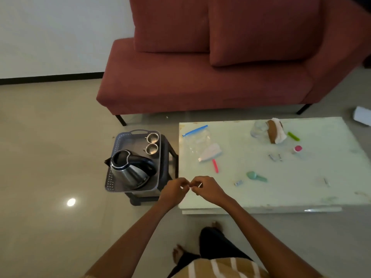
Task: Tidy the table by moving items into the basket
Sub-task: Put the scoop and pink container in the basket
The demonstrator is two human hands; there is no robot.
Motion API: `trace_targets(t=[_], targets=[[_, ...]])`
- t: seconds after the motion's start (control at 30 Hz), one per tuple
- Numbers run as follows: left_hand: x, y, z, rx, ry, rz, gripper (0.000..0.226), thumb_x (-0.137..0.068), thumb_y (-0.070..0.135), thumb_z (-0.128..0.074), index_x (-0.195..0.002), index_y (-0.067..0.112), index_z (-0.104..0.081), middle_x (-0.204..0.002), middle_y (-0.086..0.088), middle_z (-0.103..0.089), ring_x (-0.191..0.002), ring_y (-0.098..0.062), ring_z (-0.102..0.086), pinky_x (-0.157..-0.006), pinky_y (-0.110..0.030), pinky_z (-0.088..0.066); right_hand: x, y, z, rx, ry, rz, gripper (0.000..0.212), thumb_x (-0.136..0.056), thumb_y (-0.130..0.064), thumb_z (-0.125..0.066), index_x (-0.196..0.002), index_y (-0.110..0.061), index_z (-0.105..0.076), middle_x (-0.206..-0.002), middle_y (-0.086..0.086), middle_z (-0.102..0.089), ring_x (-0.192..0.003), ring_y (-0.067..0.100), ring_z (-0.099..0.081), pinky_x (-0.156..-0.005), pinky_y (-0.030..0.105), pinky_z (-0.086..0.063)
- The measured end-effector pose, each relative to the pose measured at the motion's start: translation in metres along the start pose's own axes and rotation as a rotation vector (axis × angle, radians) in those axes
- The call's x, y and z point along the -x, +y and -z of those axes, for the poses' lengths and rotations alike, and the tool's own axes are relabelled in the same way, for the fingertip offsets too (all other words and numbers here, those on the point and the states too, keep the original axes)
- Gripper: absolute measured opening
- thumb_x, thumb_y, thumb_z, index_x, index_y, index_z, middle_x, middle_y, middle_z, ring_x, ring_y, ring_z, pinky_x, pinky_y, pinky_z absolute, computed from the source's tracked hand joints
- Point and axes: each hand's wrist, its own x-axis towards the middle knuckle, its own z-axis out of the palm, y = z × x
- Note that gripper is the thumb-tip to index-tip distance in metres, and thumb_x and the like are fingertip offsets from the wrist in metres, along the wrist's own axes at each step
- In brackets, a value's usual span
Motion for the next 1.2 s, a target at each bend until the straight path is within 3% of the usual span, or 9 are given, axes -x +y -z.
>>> trace_targets(t=[0.23,0.43,0.57,0.67,0.87,1.07,1.2], targets=[[-0.033,0.069,-0.058,0.009,-0.085,-0.079,0.018,-0.089,0.016,-0.053,-0.095,0.013,-0.069,-0.097,-0.004,-0.071,-0.089,-0.018,-0.065,-0.082,-0.035,-0.053,0.019,0.071,0.057,-0.082,0.051,-0.112,0.016,-0.084,-0.009,-0.056,-0.094,-0.005,-0.067,-0.093,0.013,-0.069,-0.073,0.021,-0.061,-0.066,0.023,-0.045],[-0.079,0.163,-0.133,0.002,-0.179,-0.035,0.020,-0.091,0.018,-0.047,-0.097,0.014,-0.066,-0.099,-0.003,-0.070,-0.091,-0.022,-0.066,-0.081,-0.035,-0.051,0.016,0.158,0.143,-0.128,0.111,-0.220,0.011,-0.082,-0.016,-0.058,-0.080,-0.008,-0.067,-0.085,0.009,-0.069,-0.079,0.028,-0.065,-0.073,0.037,-0.051],[-0.116,0.215,-0.179,0.014,-0.238,-0.015,0.018,-0.090,0.021,-0.047,-0.094,0.017,-0.064,-0.095,-0.002,-0.070,-0.089,-0.022,-0.066,-0.081,-0.038,-0.052,0.008,0.214,0.198,-0.162,0.134,-0.274,0.012,-0.083,-0.013,-0.057,-0.081,-0.012,-0.069,-0.080,0.002,-0.067,-0.075,0.023,-0.064,-0.074,0.036,-0.051],[-0.143,0.240,-0.206,0.017,-0.299,0.002,0.022,-0.087,0.016,-0.049,-0.103,0.019,-0.064,-0.098,-0.002,-0.071,-0.091,-0.023,-0.066,-0.084,-0.038,-0.052,-0.001,0.254,0.225,-0.178,0.159,-0.309,0.014,-0.084,-0.012,-0.056,-0.084,-0.012,-0.070,-0.083,0.002,-0.067,-0.077,0.021,-0.064,-0.074,0.036,-0.051],[-0.187,0.236,-0.246,0.007,-0.389,0.103,0.033,-0.087,0.017,-0.048,-0.118,0.023,-0.058,-0.102,-0.001,-0.069,-0.093,-0.024,-0.064,-0.086,-0.040,-0.052,-0.036,0.310,0.227,-0.161,0.125,-0.353,0.014,-0.084,-0.011,-0.055,-0.087,-0.013,-0.069,-0.092,0.007,-0.069,-0.081,0.022,-0.063,-0.075,0.035,-0.051],[-0.207,0.182,-0.268,0.011,-0.392,0.244,0.030,-0.086,0.018,-0.048,-0.113,0.019,-0.061,-0.105,-0.005,-0.069,-0.095,-0.025,-0.065,-0.090,-0.042,-0.051,-0.075,0.350,0.190,0.024,0.119,-0.425,0.020,-0.085,-0.009,-0.051,-0.102,-0.010,-0.062,-0.109,0.006,-0.062,-0.099,0.025,-0.058,-0.076,0.032,-0.047],[-0.208,0.152,-0.271,0.065,-0.354,0.320,0.025,-0.087,0.015,-0.051,-0.109,0.015,-0.063,-0.104,-0.008,-0.069,-0.088,-0.025,-0.066,-0.088,-0.036,-0.051,-0.101,0.370,0.166,0.233,0.121,-0.377,0.032,-0.087,-0.006,-0.049,-0.119,-0.010,-0.052,-0.119,0.012,-0.051,-0.109,0.029,-0.049,-0.078,0.038,-0.049]])
